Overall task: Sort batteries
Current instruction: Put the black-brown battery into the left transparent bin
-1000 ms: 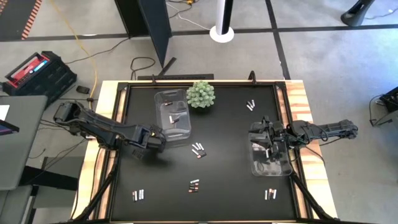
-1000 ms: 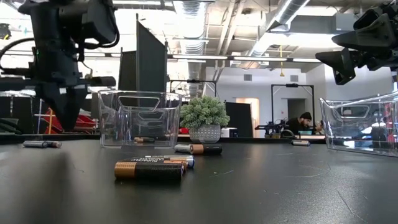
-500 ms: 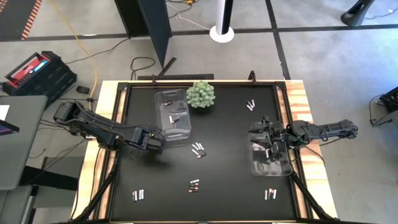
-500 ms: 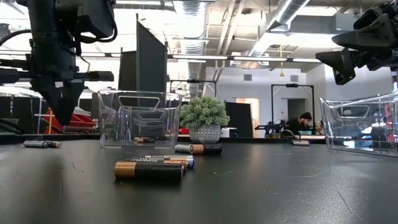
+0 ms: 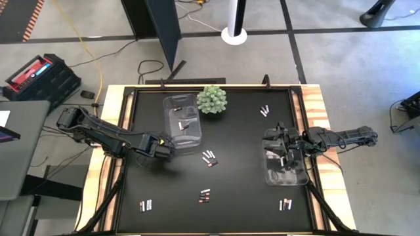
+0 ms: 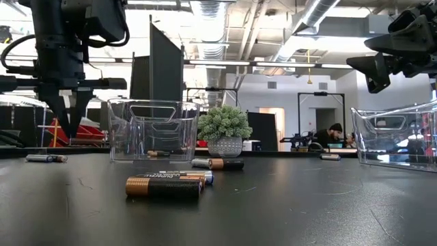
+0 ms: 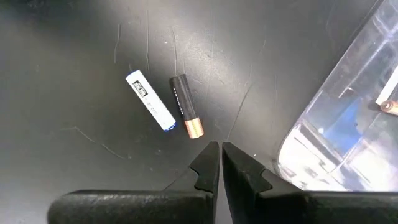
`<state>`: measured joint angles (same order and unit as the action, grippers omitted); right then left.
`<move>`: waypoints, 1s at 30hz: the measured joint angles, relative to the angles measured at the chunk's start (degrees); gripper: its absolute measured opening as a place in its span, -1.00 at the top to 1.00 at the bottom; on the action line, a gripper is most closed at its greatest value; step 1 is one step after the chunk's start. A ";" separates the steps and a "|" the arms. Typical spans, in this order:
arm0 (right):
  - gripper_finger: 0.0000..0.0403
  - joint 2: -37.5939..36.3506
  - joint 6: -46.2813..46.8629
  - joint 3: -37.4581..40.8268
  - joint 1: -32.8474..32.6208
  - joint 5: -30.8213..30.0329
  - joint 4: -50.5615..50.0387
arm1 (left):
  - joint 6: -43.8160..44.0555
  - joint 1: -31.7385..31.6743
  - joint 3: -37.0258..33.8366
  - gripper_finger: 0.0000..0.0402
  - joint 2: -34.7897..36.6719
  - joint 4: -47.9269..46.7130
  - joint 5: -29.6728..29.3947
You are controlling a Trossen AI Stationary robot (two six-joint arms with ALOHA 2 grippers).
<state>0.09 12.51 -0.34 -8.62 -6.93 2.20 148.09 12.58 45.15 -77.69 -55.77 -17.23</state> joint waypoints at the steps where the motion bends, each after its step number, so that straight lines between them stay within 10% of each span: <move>1: -0.17 -0.01 0.00 0.00 0.02 0.01 0.00 | 0.00 0.00 -0.01 0.92 0.00 0.04 0.00; 30: -0.17 0.00 0.00 0.00 0.00 0.00 0.00 | 6.08 -0.63 -0.01 0.92 0.00 5.56 0.02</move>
<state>0.09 12.51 -0.34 -8.62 -6.92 2.20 154.17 11.95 45.15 -77.69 -50.21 -17.21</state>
